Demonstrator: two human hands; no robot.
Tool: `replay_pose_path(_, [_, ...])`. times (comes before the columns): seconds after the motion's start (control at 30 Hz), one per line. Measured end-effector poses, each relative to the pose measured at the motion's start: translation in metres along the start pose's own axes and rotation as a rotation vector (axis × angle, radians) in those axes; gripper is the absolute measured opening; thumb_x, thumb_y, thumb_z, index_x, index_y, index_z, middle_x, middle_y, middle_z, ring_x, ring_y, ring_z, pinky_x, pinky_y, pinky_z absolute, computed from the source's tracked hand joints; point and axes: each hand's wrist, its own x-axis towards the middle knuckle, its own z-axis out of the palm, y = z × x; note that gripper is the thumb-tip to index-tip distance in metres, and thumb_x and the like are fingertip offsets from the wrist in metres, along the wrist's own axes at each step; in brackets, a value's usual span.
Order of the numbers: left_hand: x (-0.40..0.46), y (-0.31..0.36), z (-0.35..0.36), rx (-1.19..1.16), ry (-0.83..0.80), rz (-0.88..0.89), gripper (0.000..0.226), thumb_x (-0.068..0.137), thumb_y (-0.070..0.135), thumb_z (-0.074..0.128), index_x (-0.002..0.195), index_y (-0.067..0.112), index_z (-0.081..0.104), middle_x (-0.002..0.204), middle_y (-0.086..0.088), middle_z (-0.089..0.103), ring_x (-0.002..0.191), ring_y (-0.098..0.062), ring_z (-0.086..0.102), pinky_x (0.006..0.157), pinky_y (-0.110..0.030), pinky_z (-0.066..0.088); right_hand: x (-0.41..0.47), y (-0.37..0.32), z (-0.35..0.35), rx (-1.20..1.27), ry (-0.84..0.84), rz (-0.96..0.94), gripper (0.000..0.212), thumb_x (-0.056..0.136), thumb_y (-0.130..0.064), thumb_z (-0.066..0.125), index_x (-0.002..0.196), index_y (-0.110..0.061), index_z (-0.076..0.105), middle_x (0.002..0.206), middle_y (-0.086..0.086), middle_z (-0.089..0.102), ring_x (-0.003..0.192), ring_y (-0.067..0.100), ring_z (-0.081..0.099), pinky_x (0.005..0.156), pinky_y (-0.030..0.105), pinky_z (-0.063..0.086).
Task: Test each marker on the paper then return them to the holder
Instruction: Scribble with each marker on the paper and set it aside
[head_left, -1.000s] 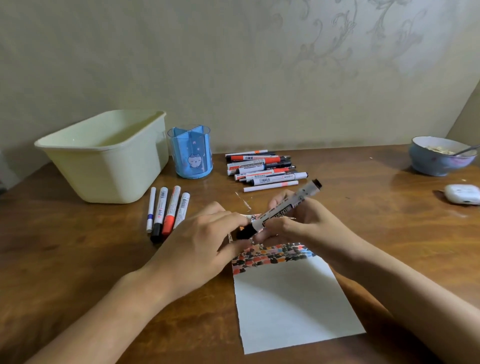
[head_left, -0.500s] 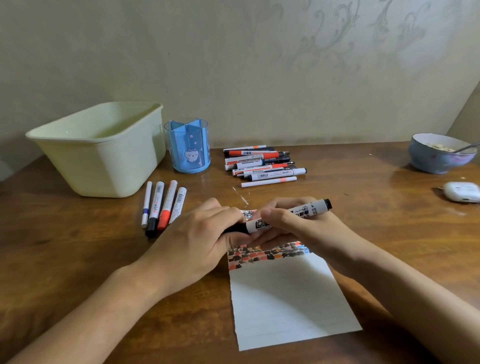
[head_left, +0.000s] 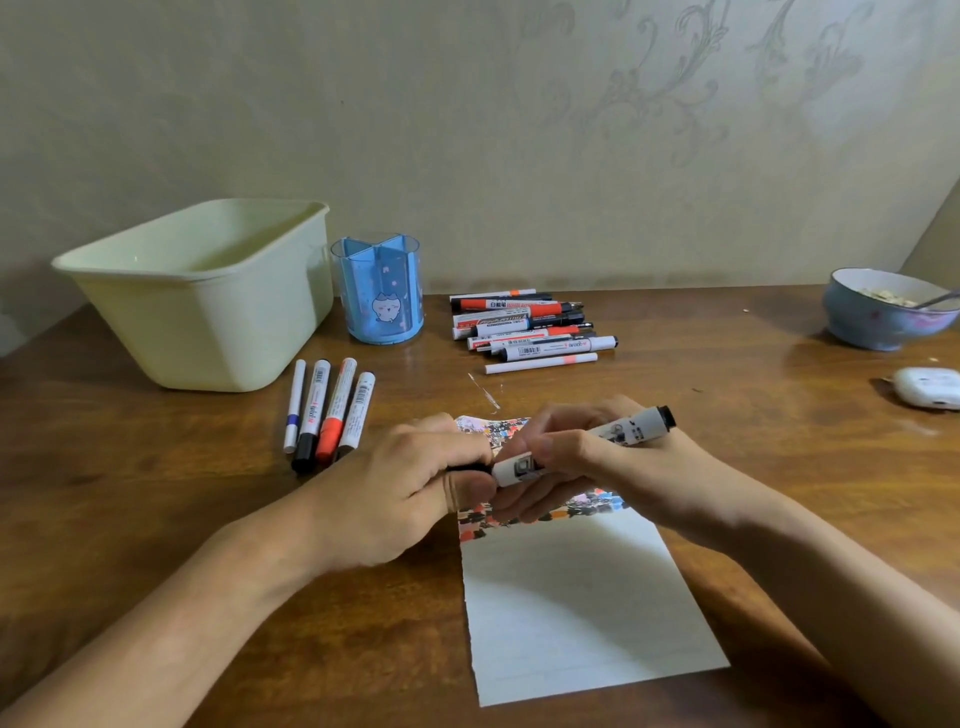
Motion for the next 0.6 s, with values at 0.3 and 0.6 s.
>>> replay_pose_path(0.3, [-0.005, -0.018, -0.024, 0.060, 0.253, -0.177, 0.017, 0.098, 0.041, 0.041, 0.098, 0.038, 0.057, 0.074, 0.009, 0.061, 0.075, -0.009, 0.059, 0.066, -0.022, 0.042, -0.006, -0.002, -0.021, 0.074, 0.242, -0.038, 0.034, 0.099, -0.028, 0.053, 0.100, 0.000, 0.071, 0.096, 0.022, 0.075, 0.091, 0.038, 0.074, 0.081, 0.042, 0.061])
replay_pose_path(0.6, [-0.003, -0.003, -0.009, 0.237, 0.065, -0.183, 0.024, 0.098, 0.054, 0.034, 0.118, 0.047, 0.046, 0.102, 0.021, 0.048, 0.097, 0.003, 0.050, 0.084, -0.028, 0.046, -0.001, 0.005, -0.007, 0.024, 0.206, 0.013, 0.040, 0.086, -0.033, 0.061, 0.103, 0.003, 0.067, 0.091, 0.020, 0.076, 0.086, 0.035, 0.075, 0.076, 0.036, 0.063])
